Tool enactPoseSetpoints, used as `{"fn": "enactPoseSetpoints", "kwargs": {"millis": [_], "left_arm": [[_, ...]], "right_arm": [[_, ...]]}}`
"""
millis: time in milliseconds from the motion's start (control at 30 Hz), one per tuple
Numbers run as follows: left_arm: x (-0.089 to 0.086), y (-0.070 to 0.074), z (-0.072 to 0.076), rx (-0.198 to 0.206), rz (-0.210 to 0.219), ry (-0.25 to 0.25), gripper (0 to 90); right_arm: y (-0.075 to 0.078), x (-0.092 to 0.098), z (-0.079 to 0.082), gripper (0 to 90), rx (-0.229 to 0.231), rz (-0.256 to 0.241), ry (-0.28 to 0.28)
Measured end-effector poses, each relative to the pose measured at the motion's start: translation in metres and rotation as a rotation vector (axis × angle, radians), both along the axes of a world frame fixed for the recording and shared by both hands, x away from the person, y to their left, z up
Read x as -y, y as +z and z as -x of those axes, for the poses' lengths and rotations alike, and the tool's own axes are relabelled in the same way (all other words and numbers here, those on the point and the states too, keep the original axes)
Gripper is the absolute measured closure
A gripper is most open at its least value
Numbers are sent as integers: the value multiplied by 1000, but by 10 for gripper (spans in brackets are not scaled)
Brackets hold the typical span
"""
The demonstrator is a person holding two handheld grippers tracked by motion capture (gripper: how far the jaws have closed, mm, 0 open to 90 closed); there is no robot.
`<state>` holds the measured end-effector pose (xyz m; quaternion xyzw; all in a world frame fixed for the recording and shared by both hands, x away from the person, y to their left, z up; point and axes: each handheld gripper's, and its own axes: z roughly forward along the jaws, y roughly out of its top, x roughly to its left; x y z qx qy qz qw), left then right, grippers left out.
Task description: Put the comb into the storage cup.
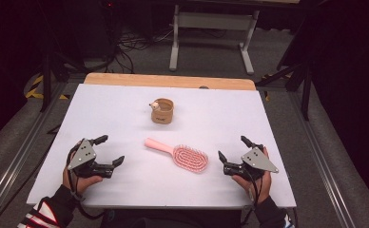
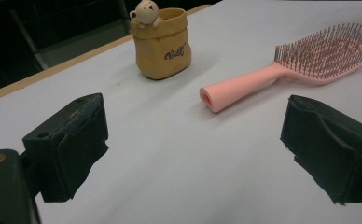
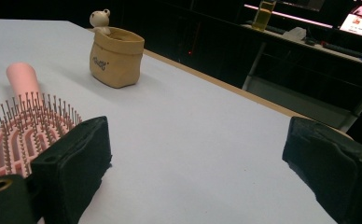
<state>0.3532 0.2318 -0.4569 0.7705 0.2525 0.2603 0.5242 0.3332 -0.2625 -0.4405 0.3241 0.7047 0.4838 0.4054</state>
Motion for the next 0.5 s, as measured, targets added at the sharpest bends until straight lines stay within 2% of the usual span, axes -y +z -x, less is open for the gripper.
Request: {"fn": "enactPoseSetpoints", "kwargs": {"millis": [333, 433, 500], "left_arm": [[-2, 1, 5, 4, -12, 4, 99], [-2, 2, 5, 7, 0, 10, 103], [-1, 2, 4, 2, -13, 5, 107]], "right_arm": [[3, -3, 2, 78, 21, 6, 6], [3, -3, 2, 79, 16, 3, 4], [3, -3, 2, 78, 18, 6, 6]]}}
